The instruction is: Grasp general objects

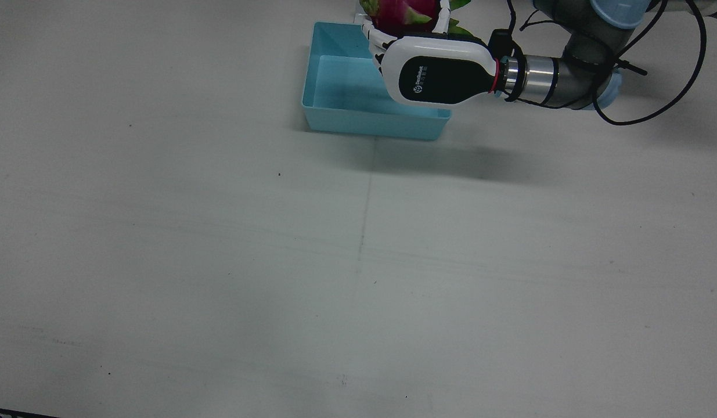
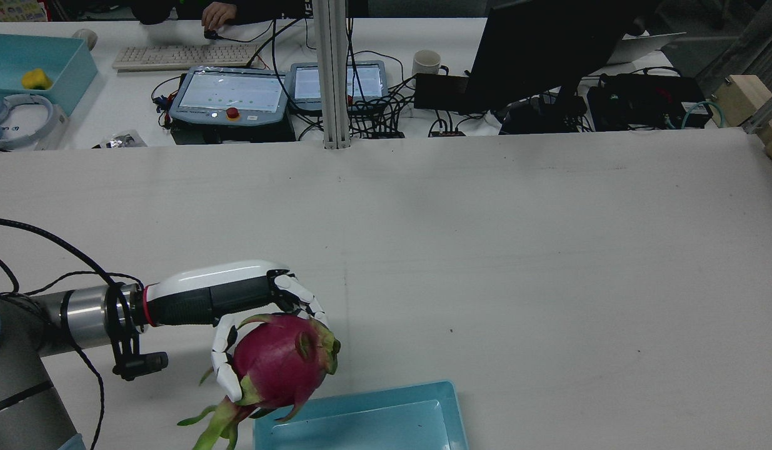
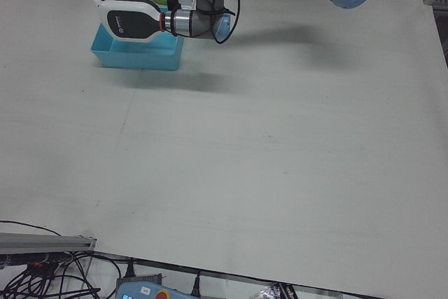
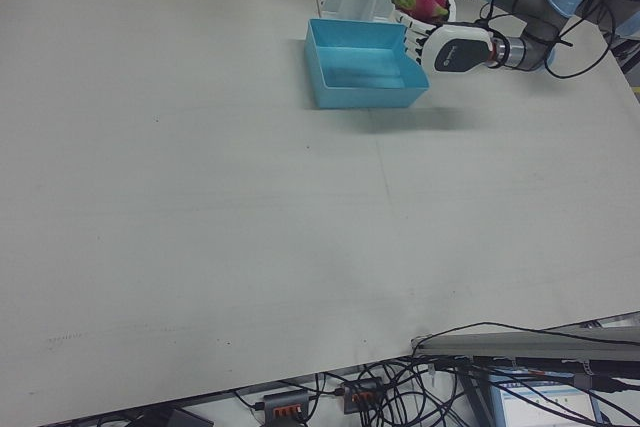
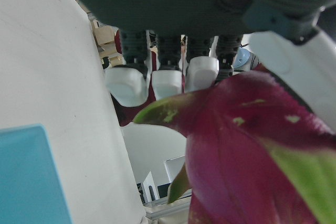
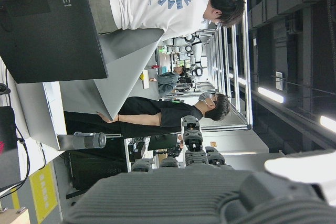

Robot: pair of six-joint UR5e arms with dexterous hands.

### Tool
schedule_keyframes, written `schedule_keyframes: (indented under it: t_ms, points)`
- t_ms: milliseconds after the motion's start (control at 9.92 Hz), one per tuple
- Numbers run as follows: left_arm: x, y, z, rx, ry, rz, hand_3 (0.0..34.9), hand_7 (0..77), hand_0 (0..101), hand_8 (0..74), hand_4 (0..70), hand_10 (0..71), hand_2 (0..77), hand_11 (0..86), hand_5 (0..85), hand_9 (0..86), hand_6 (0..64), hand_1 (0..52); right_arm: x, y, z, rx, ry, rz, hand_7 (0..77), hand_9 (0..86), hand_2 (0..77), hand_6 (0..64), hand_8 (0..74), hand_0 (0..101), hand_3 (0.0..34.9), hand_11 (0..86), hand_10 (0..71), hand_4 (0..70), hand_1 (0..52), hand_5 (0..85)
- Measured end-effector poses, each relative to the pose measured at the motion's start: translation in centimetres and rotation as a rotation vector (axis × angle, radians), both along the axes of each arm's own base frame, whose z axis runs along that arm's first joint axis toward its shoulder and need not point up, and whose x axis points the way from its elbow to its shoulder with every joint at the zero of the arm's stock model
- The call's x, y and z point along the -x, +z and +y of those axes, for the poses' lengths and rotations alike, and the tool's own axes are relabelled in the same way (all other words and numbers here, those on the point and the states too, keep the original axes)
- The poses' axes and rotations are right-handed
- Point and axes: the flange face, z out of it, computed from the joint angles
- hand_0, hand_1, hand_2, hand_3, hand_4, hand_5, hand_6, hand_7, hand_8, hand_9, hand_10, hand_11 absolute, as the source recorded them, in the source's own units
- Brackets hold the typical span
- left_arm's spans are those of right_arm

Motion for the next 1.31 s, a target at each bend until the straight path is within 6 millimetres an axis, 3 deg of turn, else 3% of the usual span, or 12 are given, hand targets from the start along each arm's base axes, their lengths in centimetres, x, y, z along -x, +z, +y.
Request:
schedule_keyframes:
  t_ms: [202, 504, 605, 705, 806, 907, 1008, 1109, 1209, 1310]
  points:
    - [-1.01, -1.23, 1.50, -0.002, 0.020, 0.018, 0.0, 74.7, 55, 69.8, 37.6, 69.8, 25.1, 70.4, 27.8, 70.4, 70.4, 0.0, 0.00, 0.00, 0.00, 0.000, 0.000, 0.000, 0.0, 0.5, 1.6, 0.0, 0.0, 0, 0.0, 0.5, 0.0, 0.0, 5.4, 0.5]
    - [-1.27, -1.66, 1.92, -0.008, 0.023, 0.027, 0.0, 75.3, 59, 69.8, 38.2, 73.6, 25.1, 70.4, 27.8, 70.4, 70.4, 0.0, 0.00, 0.00, 0.00, 0.000, 0.000, 0.000, 0.0, 1.1, 1.6, 0.0, 0.0, 0, 0.0, 0.5, 0.0, 0.0, 5.4, 0.5]
    - [-1.30, -1.68, 1.94, -0.010, 0.024, 0.027, 0.0, 74.7, 60, 59.4, 38.2, 69.8, 24.5, 61.1, 27.8, 67.1, 57.8, 0.0, 0.00, 0.00, 0.00, 0.000, 0.000, 0.000, 0.0, 0.5, 1.6, 0.0, 0.0, 0, 0.0, 0.5, 0.0, 0.0, 5.4, 0.5]
    - [-1.33, -1.68, 1.94, -0.010, 0.024, 0.027, 0.0, 74.7, 60, 51.3, 38.2, 55.1, 24.5, 41.5, 27.8, 42.5, 48.0, 0.0, 0.00, 0.00, 0.00, 0.000, 0.000, 0.000, 0.0, 0.5, 1.6, 0.0, 0.0, 0, 0.0, 0.5, 0.0, 0.0, 5.4, 1.1]
    - [-1.34, -1.71, 1.95, -0.011, 0.024, 0.027, 0.0, 74.7, 60, 51.3, 38.2, 55.1, 24.5, 41.5, 27.8, 42.5, 48.0, 0.0, 0.00, 0.00, 0.00, 0.000, 0.000, 0.000, 0.0, 0.5, 1.6, 0.0, 0.0, 0, 0.0, 0.5, 0.0, 0.0, 5.4, 0.5]
    - [-1.34, -1.72, 1.96, -0.012, 0.024, 0.027, 0.0, 60.0, 60, 42.5, 38.7, 46.4, 25.1, 30.5, 27.3, 32.2, 37.1, 0.0, 0.00, 0.00, 0.00, 0.000, 0.000, 0.000, 0.0, 0.5, 1.6, 0.0, 0.0, 0, 0.0, 0.5, 0.0, 0.0, 5.4, 0.5]
    - [-1.31, -1.75, 1.96, -0.012, 0.023, 0.028, 0.0, 0.5, 62, 21.8, 34.4, 26.2, 25.6, 8.7, 19.1, 10.9, 6.5, 0.0, 0.00, 0.00, 0.00, 0.000, 0.000, 0.000, 0.0, 0.5, 1.6, 0.0, 0.0, 0, 0.0, 0.5, 0.0, 0.0, 5.4, 0.5]
    - [-1.29, -1.76, 1.93, -0.012, 0.023, 0.028, 1.4, 0.5, 62, 8.2, 27.8, 13.1, 28.4, 1.1, 13.6, 2.7, 0.0, 0.5, 0.00, 0.00, 0.00, 0.000, 0.000, 0.000, 0.0, 0.5, 1.6, 0.0, 0.0, 0, 0.0, 0.5, 0.0, 0.0, 5.4, 0.5]
    - [-1.26, -1.76, 1.89, -0.012, 0.022, 0.028, 6.4, 0.5, 62, 1.1, 17.5, 1.1, 18.5, 1.1, 4.4, 1.1, 0.0, 0.5, 0.00, 0.00, 0.00, 0.000, 0.000, 0.000, 0.0, 1.1, 1.6, 0.0, 0.0, 0, 0.0, 0.5, 0.0, 0.0, 5.4, 0.5]
    - [-1.19, -1.77, 1.81, -0.012, 0.020, 0.029, 6.4, 0.5, 62, 1.1, 17.5, 1.1, 18.5, 1.1, 4.4, 1.1, 0.0, 0.5, 0.00, 0.00, 0.00, 0.000, 0.000, 0.000, 0.0, 0.5, 1.6, 0.0, 0.0, 0, 0.0, 0.5, 0.0, 0.0, 5.4, 0.5]
